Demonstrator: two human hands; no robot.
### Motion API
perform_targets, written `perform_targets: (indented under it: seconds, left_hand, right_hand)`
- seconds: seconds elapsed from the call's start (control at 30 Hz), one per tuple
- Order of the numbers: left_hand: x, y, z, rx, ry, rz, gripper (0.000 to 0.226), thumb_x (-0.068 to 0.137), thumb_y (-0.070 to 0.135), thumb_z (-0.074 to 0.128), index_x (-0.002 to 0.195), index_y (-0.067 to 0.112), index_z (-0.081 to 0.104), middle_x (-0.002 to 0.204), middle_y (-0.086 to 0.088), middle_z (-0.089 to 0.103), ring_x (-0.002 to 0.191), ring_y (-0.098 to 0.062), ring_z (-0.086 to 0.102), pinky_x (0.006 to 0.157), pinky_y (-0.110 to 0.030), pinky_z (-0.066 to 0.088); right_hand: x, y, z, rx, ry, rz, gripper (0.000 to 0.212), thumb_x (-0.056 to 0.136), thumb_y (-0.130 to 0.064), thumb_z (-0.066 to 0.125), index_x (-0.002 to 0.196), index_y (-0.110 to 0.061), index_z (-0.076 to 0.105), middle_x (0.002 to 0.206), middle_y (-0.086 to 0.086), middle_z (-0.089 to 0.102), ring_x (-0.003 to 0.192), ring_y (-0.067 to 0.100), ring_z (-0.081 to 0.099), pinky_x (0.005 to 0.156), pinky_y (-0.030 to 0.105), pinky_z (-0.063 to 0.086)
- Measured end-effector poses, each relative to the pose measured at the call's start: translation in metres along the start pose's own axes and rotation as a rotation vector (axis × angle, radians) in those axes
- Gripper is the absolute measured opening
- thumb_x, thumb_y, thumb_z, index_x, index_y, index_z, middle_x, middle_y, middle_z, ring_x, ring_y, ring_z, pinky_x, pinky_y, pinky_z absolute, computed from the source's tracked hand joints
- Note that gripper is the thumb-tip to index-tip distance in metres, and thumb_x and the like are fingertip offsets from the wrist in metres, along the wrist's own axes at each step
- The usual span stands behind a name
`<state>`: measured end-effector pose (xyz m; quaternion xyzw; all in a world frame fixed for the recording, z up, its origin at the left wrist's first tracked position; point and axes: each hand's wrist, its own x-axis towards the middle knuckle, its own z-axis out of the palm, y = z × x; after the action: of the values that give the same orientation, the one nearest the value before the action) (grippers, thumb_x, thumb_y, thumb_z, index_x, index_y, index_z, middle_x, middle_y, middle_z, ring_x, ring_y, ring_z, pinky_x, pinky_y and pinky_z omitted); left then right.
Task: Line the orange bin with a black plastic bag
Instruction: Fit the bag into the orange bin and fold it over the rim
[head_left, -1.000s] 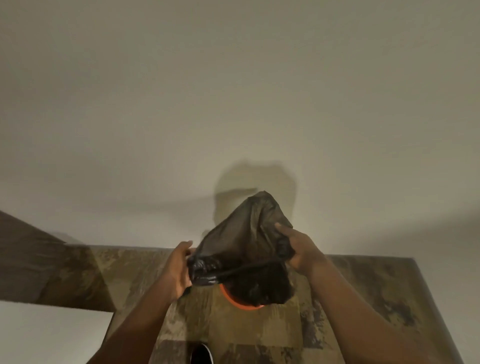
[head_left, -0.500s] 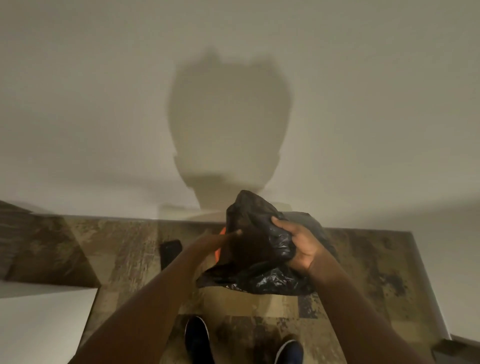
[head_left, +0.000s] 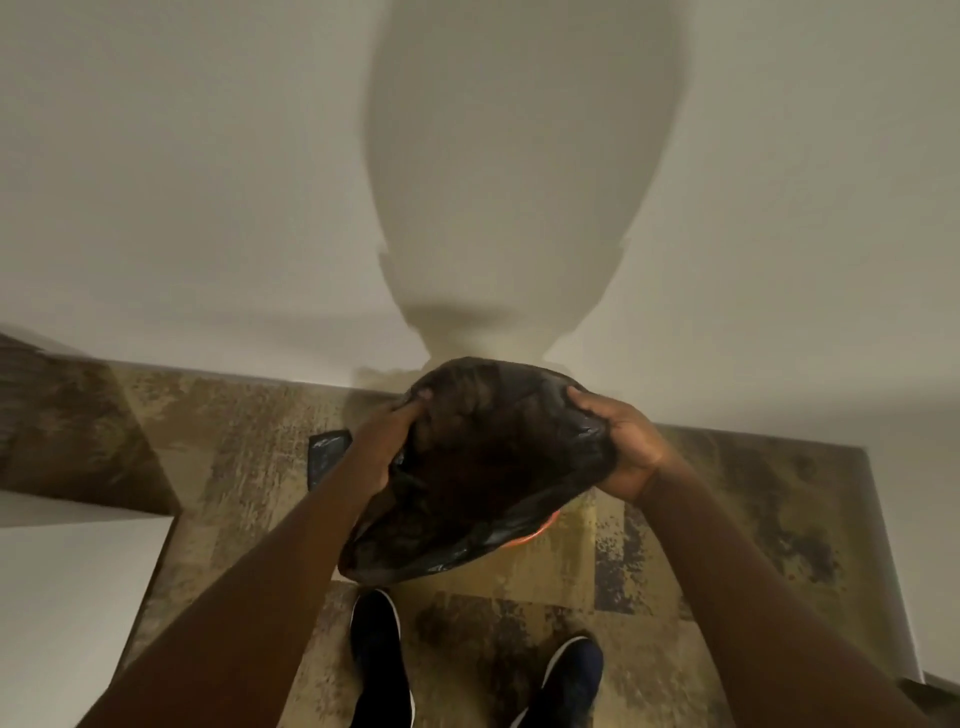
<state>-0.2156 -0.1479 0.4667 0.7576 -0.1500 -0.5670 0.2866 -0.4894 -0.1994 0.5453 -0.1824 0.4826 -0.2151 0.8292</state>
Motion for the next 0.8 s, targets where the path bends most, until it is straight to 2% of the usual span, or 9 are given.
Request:
perform_targets:
  seconds: [0.07,0.1,0.2,0.27,0.37,0.47,0.67,0.73,0.8]
  left_hand:
    - [0.007,0.003,0.001,-0.067,0.049,0.041,0.031,0.087,0.057,0.070,0.080,0.027,0.067,0.067,0.007,0.074,0.057,-0.013,0.072,0.040,-0.018,0.050]
    - [0.007,0.003,0.004,-0.076,0.058,0.057,0.031,0.088,0.055,0.070,0.078,0.026,0.067,0.064,0.007,0.074,0.055,-0.011,0.072,0.041,-0.019,0.050]
    - [0.014,-0.008,0.020,-0.015,0.007,0.088,0.032,0.092,0.055,0.064,0.083,0.025,0.069,0.079,0.002,0.074,0.068,-0.018,0.071,0.045,-0.021,0.048]
    - [0.024,-0.022,0.031,0.010,-0.031,0.084,0.033,0.094,0.056,0.061,0.087,0.025,0.069,0.083,0.002,0.073,0.071,-0.016,0.069,0.048,-0.022,0.048]
    - [0.037,-0.048,0.048,0.000,-0.043,0.068,0.026,0.095,0.055,0.061,0.087,0.030,0.068,0.093,0.006,0.072,0.087,-0.016,0.067,0.066,-0.028,0.049]
    - [0.051,-0.067,0.066,-0.053,-0.058,0.069,0.023,0.095,0.051,0.063,0.092,0.030,0.071,0.101,0.000,0.075,0.099,-0.023,0.070,0.078,-0.035,0.054]
    - [0.075,-0.083,0.107,-0.098,-0.153,0.032,0.034,0.096,0.048,0.061,0.104,0.019,0.076,0.100,-0.004,0.079,0.096,-0.024,0.073,0.074,-0.034,0.054]
    - [0.087,-0.084,0.115,-0.107,-0.162,0.030,0.033,0.097,0.049,0.060,0.102,0.020,0.076,0.092,0.003,0.080,0.090,-0.019,0.073,0.071,-0.030,0.051]
    - [0.100,-0.081,0.116,-0.087,-0.123,0.042,0.027,0.097,0.048,0.060,0.094,0.025,0.074,0.085,0.008,0.079,0.084,-0.014,0.071,0.069,-0.027,0.051]
  right_hand:
    - [0.012,0.005,-0.016,-0.002,0.061,0.005,0.051,0.091,-0.029,0.065,0.133,0.000,0.065,0.127,0.026,0.070,0.111,0.039,0.071,0.086,0.045,0.061]
    - [0.017,0.010,-0.024,0.008,0.088,0.011,0.052,0.091,-0.028,0.065,0.134,0.000,0.064,0.128,0.025,0.070,0.111,0.039,0.072,0.086,0.045,0.062]
    - [0.034,0.031,-0.048,0.037,0.160,0.032,0.056,0.087,-0.026,0.070,0.135,0.001,0.063,0.128,0.027,0.069,0.105,0.040,0.073,0.081,0.048,0.062]
    - [0.043,0.048,-0.063,0.047,0.198,0.050,0.058,0.085,-0.027,0.072,0.136,-0.001,0.062,0.129,0.028,0.068,0.106,0.042,0.072,0.082,0.051,0.060]
    - [0.056,0.074,-0.085,0.075,0.226,0.086,0.057,0.087,-0.029,0.072,0.137,-0.004,0.062,0.132,0.028,0.066,0.116,0.046,0.067,0.091,0.055,0.057]
    - [0.068,0.090,-0.108,0.107,0.215,0.105,0.055,0.090,-0.029,0.070,0.139,-0.005,0.060,0.135,0.028,0.064,0.122,0.047,0.063,0.096,0.058,0.054]
    - [0.086,0.100,-0.151,0.158,0.266,0.085,0.052,0.092,-0.027,0.066,0.136,-0.001,0.062,0.132,0.029,0.065,0.110,0.043,0.069,0.088,0.054,0.059]
    - [0.094,0.098,-0.159,0.159,0.290,0.079,0.047,0.094,-0.027,0.064,0.134,-0.001,0.064,0.130,0.028,0.067,0.107,0.042,0.071,0.088,0.053,0.060]
    - [0.103,0.093,-0.162,0.138,0.316,0.064,0.043,0.096,-0.027,0.063,0.132,-0.003,0.065,0.131,0.027,0.067,0.110,0.041,0.070,0.094,0.054,0.058]
